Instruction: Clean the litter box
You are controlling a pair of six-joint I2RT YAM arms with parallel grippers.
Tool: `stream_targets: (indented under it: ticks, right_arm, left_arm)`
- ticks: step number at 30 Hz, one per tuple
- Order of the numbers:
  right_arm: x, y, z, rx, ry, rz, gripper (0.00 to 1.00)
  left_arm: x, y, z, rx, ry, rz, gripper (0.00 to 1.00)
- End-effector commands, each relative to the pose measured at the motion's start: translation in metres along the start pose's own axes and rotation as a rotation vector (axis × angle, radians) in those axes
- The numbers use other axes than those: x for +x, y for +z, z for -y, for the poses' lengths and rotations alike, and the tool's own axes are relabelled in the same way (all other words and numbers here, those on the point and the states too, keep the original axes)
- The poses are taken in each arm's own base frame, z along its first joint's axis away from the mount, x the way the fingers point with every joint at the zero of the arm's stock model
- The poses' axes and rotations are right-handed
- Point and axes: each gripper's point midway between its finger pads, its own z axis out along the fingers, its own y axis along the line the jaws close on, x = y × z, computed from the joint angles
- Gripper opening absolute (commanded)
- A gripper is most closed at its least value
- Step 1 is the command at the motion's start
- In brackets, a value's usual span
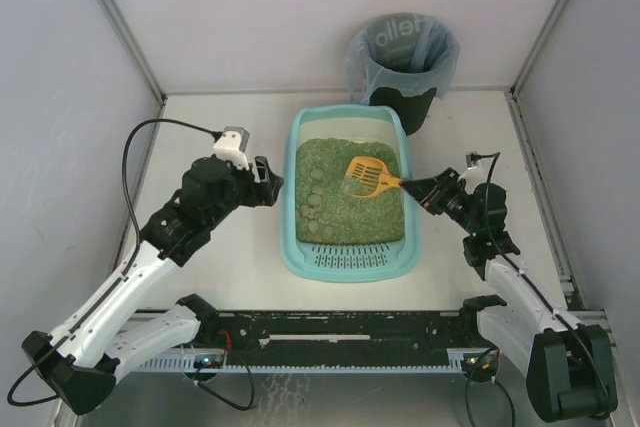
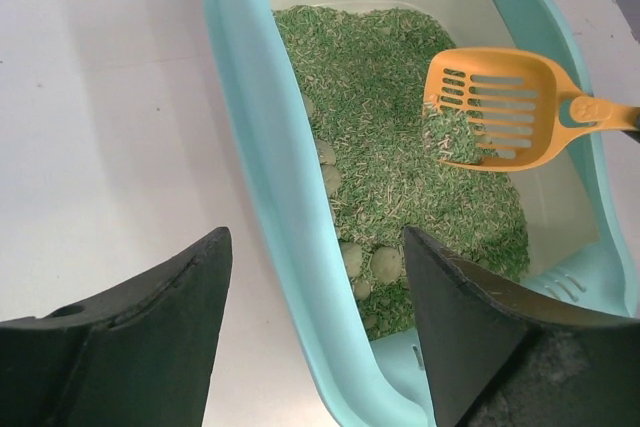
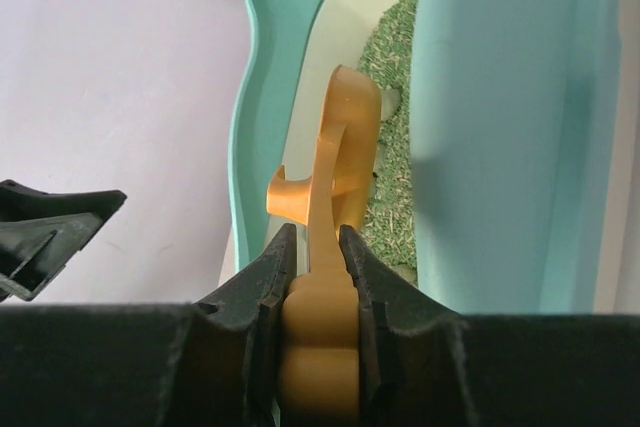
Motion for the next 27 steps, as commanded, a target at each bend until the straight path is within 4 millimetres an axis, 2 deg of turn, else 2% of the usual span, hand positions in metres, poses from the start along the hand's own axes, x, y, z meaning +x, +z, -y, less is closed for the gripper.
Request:
stream_targets:
  ticks: [1, 4, 9, 15, 20, 23, 27]
  right_arm:
    - [-0.014, -0.007, -0.031, -0.117, -0.05, 0.029, 0.0]
    - [-0.016, -0.005, -0.023, -0.038, -0.084, 0.03, 0.0]
    - [-0.018, 0.002, -0.019, 0.153, -0.254, 0.045, 0.0]
    - [-0.008, 0.012, -0.015, 0.298, -0.377, -0.013, 0.0]
    - [-0.001, 0.035, -0.012, 0.363, -0.436, -0.068, 0.0]
    - [0.005, 0.054, -0.001, 0.415, -0.464, -0.111, 0.0]
    - [0.028, 0.081, -0.004, 0.344, -0.396, -0.197, 0.0]
  left_arm:
    - [-0.013, -0.003, 0.008, 0.045, 0.001, 0.039, 0.74]
    - [-0.007, 0.002, 0.009, 0.052, -0.021, 0.036, 0.73]
    - [0.009, 0.02, 0.01, 0.058, -0.051, 0.001, 0.67]
    - [0.035, 0.045, 0.015, 0.075, -0.073, -0.081, 0.59]
    - [0.053, 0.062, 0.017, 0.075, -0.07, -0.14, 0.55]
    - [0.061, 0.069, 0.018, 0.073, -0.058, -0.177, 0.51]
    - [0.075, 0.077, 0.018, 0.06, -0.04, -0.245, 0.42]
